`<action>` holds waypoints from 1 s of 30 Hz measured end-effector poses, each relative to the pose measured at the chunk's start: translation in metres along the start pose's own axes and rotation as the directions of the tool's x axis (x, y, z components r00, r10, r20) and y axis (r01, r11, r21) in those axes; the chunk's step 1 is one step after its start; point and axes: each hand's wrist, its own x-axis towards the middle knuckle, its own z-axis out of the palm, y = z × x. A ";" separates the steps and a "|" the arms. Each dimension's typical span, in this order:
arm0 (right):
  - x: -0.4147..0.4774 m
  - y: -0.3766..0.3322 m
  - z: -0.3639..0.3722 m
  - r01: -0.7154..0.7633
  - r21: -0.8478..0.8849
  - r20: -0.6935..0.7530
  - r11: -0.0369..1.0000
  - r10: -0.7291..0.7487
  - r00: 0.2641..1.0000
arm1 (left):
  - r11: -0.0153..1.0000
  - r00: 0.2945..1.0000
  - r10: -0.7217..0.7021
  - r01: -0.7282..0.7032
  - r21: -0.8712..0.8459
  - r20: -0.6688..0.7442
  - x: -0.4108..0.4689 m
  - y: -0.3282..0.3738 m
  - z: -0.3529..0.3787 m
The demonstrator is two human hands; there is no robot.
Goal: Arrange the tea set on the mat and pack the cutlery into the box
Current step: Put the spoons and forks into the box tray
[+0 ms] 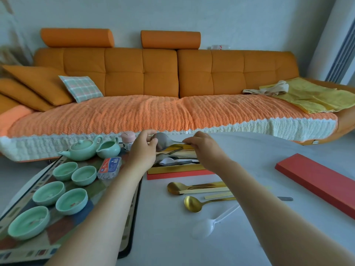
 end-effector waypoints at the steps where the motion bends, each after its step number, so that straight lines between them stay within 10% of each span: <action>1: 0.002 -0.002 0.004 -0.008 0.000 0.014 1.000 0.008 1.000 | 0.999 1.000 0.012 -0.011 0.046 -0.016 0.000 -0.004 0.001; 9: 0.026 -0.002 0.028 -0.144 -0.053 0.156 0.988 0.151 0.976 | 0.833 0.951 0.254 -0.307 0.460 0.175 -0.004 -0.034 0.006; 19: 0.039 0.011 0.033 -0.294 -0.068 0.288 0.953 0.301 0.909 | 0.741 0.913 0.332 -0.407 0.534 0.236 -0.001 -0.045 0.009; 30: 0.034 0.010 0.028 -0.174 -0.090 0.107 0.981 0.183 0.977 | 0.753 0.898 0.335 -0.437 0.492 0.285 -0.009 -0.038 0.003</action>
